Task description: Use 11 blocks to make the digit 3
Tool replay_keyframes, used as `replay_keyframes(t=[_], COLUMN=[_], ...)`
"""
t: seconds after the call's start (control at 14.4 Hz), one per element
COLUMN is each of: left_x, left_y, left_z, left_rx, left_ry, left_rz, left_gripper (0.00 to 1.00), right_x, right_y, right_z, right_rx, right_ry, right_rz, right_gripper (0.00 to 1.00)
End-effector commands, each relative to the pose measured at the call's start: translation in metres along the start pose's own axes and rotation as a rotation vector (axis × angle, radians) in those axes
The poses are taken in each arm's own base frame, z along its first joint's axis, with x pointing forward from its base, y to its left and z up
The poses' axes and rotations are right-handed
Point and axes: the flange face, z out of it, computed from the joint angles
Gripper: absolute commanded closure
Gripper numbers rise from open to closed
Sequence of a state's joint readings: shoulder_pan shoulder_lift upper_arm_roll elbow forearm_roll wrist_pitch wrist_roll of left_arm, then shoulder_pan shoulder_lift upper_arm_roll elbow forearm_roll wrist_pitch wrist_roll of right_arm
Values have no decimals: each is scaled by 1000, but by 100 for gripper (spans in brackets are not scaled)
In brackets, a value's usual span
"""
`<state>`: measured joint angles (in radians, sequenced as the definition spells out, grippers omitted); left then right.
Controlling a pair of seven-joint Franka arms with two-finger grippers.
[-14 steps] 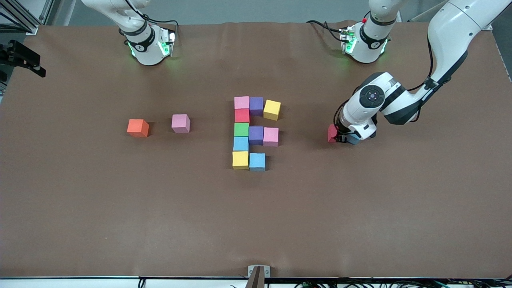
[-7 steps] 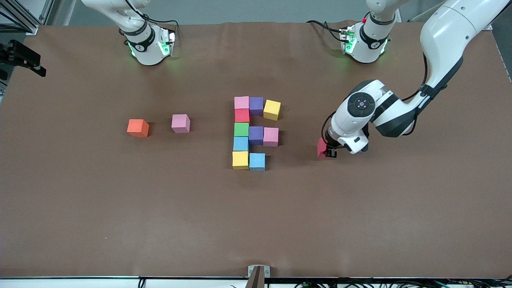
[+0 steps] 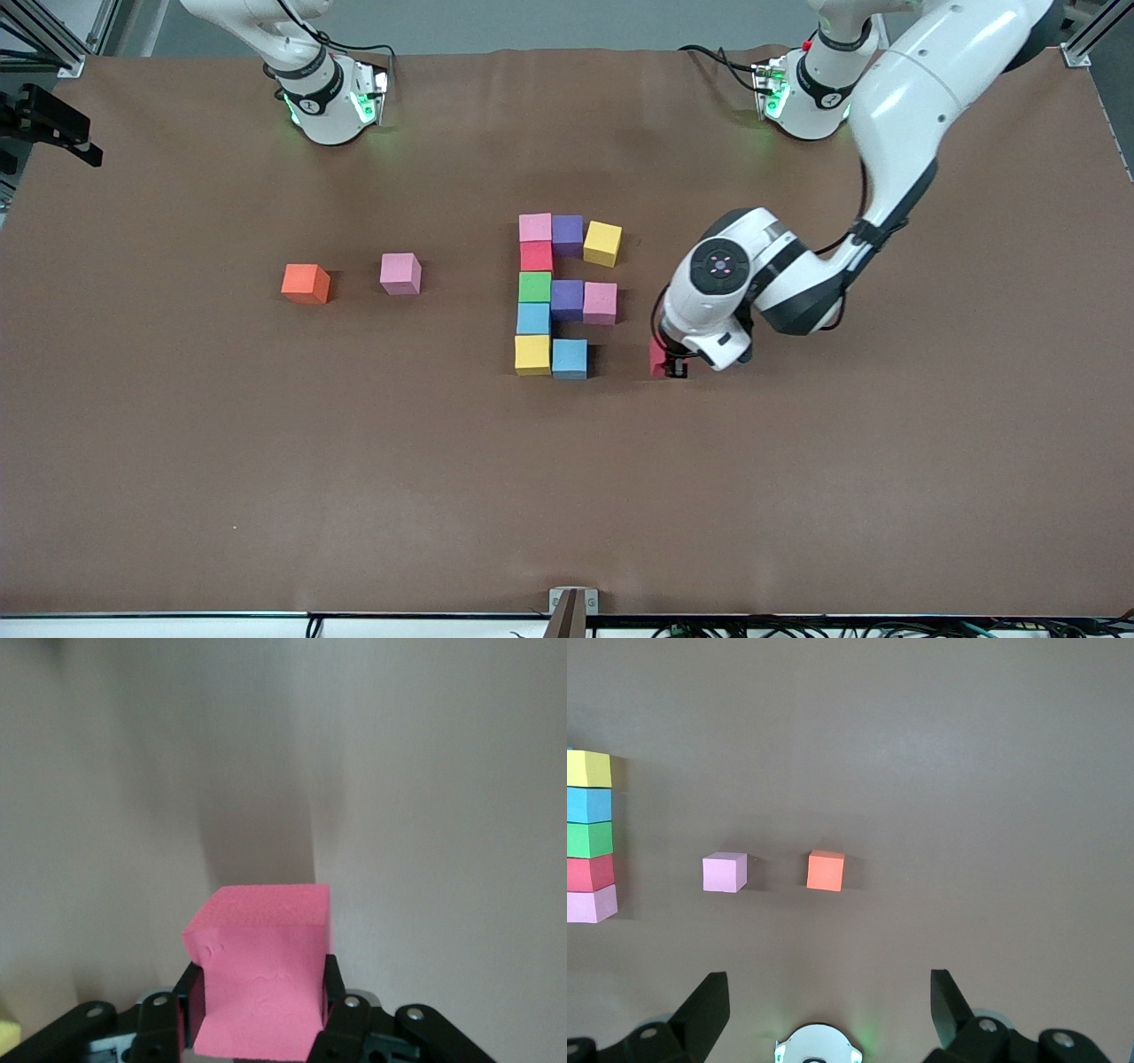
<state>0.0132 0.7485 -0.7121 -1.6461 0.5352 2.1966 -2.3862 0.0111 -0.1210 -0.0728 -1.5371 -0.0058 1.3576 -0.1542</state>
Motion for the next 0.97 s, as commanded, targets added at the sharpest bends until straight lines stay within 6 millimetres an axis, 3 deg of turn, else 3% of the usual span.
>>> replay_keyframes(t=[0.0,0.21,0.7,0.9], left_x=[-28,-48,-77,-83], left_y=[12,23,13,11], left_z=[13,22,47,49], left_rx=[18,6,24,24], left_ry=[-15,-34,-50,-54], left_rz=[-16,-17,9,16], left_gripper=[76,76,75,75], right_x=[-9,-9,-10,-10], right_y=[-1,0,0,0], right_z=[-3,-3,-2,-2], right_rx=[12,33,38,53], right_ry=[5,8,1,2], right_rz=[16,21,40,76], right_gripper=[0,0,0,0])
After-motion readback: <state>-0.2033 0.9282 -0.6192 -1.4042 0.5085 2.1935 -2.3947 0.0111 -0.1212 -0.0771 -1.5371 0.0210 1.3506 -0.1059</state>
